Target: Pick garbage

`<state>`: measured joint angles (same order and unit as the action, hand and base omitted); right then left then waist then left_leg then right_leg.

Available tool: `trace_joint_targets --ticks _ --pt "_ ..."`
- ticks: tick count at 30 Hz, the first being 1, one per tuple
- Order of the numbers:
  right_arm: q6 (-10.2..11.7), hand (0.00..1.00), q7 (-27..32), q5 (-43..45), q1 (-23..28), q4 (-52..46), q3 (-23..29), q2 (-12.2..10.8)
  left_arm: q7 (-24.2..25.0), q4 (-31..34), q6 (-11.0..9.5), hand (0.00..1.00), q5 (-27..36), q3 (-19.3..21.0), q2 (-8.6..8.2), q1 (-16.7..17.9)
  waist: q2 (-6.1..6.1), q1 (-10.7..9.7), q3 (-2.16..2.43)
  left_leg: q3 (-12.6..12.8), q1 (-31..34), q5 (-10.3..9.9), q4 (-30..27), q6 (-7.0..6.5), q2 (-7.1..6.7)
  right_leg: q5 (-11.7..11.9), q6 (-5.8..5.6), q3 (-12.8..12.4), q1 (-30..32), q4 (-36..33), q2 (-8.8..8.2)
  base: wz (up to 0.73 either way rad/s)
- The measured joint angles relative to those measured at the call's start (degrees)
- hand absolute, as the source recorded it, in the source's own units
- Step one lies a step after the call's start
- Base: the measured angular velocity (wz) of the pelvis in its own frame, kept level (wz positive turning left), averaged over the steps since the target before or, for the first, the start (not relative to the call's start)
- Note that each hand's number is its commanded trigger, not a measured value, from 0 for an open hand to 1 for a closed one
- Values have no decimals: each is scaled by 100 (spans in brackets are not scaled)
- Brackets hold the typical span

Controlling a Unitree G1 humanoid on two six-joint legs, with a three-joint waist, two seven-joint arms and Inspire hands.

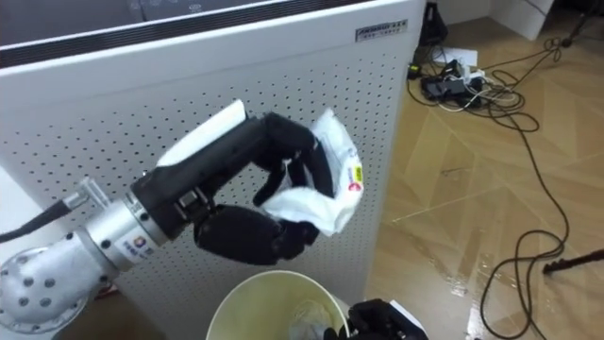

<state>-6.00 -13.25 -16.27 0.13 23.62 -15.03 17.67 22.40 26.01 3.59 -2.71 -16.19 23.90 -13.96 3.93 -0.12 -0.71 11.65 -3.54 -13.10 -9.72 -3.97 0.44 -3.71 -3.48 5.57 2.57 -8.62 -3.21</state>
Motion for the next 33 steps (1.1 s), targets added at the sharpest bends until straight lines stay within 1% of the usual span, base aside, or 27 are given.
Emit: trace_joint_targets --ticks 1,4,6,9,13,16,18,22,23,24,25,29,33 --pt "5 100 0 0 0 0 0 -2 33 0 0 100 -5 8 0 34 0 23 0 -1 6 0 -1 0 -1 0 0 2 1 0 -1 0" --pt "102 100 -23 -42 -7 45 16 3 142 -14 -32 100 -5 56 2 308 0 68 0 -26 68 4 -15 7 -5 0 0 81 38 0 -30 6" --pt "130 100 -57 -83 -7 105 17 15 230 -59 -42 100 -3 73 20 668 -2 83 -1 -47 114 6 -55 10 -7 -2 4 102 58 -6 -56 5" --pt "130 100 -58 -143 -21 119 39 40 374 -314 -36 100 -31 68 5 932 -16 80 -7 -104 247 8 -124 10 -21 -2 7 170 155 -33 -70 9" --pt "130 100 -64 -198 -32 122 44 65 455 -587 -32 100 -39 79 10 1118 -34 95 -13 -112 402 13 -175 11 -28 2 12 189 311 -107 -69 1" --pt "129 100 -70 -242 -55 211 50 62 471 -964 -29 100 -33 73 9 1365 -35 53 -13 -111 444 14 -182 12 -27 6 20 249 346 -109 -76 1" --pt "127 100 -50 -363 -139 298 50 87 477 -1325 50 100 -46 53 13 1473 -40 34 -15 -113 547 14 -207 11 -28 12 28 251 438 -110 -79 0" --pt "128 100 12 -394 -238 410 50 92 477 -1517 103 100 -51 14 13 1606 -50 24 -20 -115 679 16 -220 12 -26 15 33 257 562 -111 -79 0" --pt "129 100 39 -395 -247 435 45 88 477 -1620 101 59 -51 -4 1 1605 -56 23 -24 -116 686 18 -209 14 -23 14 32 260 574 -110 -75 0" --pt "129 100 57 -395 -251 471 40 84 476 -1762 102 32 -52 -21 -22 1605 -61 21 -24 -116 684 18 -203 14 -17 14 32 278 574 -109 -70 0" --pt "129 100 60 -403 -251 487 40 85 476 -1839 102 0 -52 -36 -25 1605 -64 19 -26 -117 690 18 -199 14 -16 14 32 303 580 -109 -71 0" --pt "130 100 64 -418 -428 676 -8 56 476 -2172 107 0 -76 -96 -29 1588 -138 -76 -69 -136 843 18 -203 14 -20 14 32 350 716 -108 -80 1" --pt "130 100 58 -417 -503 816 -8 61 538 -2264 121 0 -146 -105 -59 1580 -178 -118 -74 -141 910 18 -201 14 -16 14 32 385 790 -102 -73 0"
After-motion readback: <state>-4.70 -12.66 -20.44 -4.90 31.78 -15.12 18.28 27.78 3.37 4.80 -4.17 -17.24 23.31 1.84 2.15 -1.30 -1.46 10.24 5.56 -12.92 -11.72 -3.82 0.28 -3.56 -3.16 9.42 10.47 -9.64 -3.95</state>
